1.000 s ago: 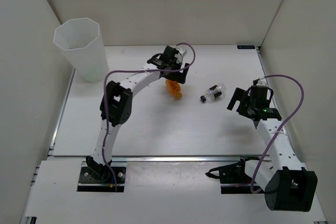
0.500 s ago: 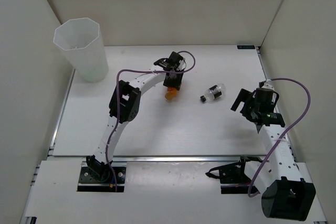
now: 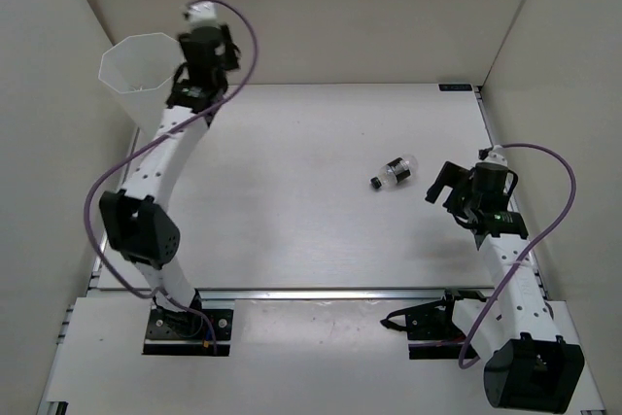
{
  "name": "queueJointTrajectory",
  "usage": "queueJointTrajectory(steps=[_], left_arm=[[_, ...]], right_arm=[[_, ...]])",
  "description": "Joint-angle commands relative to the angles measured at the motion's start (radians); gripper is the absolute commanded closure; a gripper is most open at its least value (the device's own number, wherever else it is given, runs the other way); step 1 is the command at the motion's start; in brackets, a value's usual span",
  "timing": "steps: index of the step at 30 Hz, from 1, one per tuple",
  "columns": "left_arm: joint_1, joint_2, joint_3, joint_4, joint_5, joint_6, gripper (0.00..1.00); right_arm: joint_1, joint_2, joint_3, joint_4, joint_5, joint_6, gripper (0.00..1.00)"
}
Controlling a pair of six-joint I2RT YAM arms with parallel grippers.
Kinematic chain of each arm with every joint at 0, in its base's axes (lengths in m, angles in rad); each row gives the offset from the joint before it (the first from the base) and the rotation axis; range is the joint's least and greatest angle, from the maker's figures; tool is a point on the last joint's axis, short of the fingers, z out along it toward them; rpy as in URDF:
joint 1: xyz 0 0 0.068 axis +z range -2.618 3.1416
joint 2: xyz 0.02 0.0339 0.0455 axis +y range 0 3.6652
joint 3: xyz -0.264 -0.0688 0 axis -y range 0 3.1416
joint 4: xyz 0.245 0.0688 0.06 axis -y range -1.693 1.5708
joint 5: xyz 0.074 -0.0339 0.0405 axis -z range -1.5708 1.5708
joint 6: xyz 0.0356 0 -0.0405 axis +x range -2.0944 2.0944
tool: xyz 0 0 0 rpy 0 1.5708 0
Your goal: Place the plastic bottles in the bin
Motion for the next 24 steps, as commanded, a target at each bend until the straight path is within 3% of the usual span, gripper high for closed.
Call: queueJointTrajectory(steps=[1,3,6,10,13,16,19,24], left_arm=[[0.047,-0.082,-0.054,0.416,-0.375,0.203,0.63],[0.073,-0.062,-0.100,0.706,-0.519,0.315,0.68],[0.151,-0.011,-0.128,0.924,-0.602,0.360,0.67],[0.243,0.039,-0.093,0.874,-0.595,0.214,0.64],[0.256,0.070,-0.096,0.919,-0.581,0.228,0.67],[0.248,0.085,-0.097,0.999,-0.607,0.289,0.63],[0.236,0.089,-0.107,1.028,-0.618,0.314,0.47],[0.243,0.092,-0.088,0.978,-0.590,0.277,0.51]], right_arm=[[0.005,0.023,0.018,0.065,-0.024,-0.005,0.01],[0.011,0.052,0.027,0.068,-0.018,-0.010,0.01],[0.020,0.072,0.045,0.074,-0.012,-0.003,0.01],[0.014,0.093,0.082,0.072,-0.013,0.013,0.01],[-0.001,0.119,0.111,0.065,-0.024,0.012,0.01],[0.017,0.142,0.133,0.051,-0.013,0.007,0.00],[0.025,0.153,0.150,0.043,-0.019,0.007,0.01],[0.037,0.150,0.142,0.026,-0.024,-0.003,0.01]])
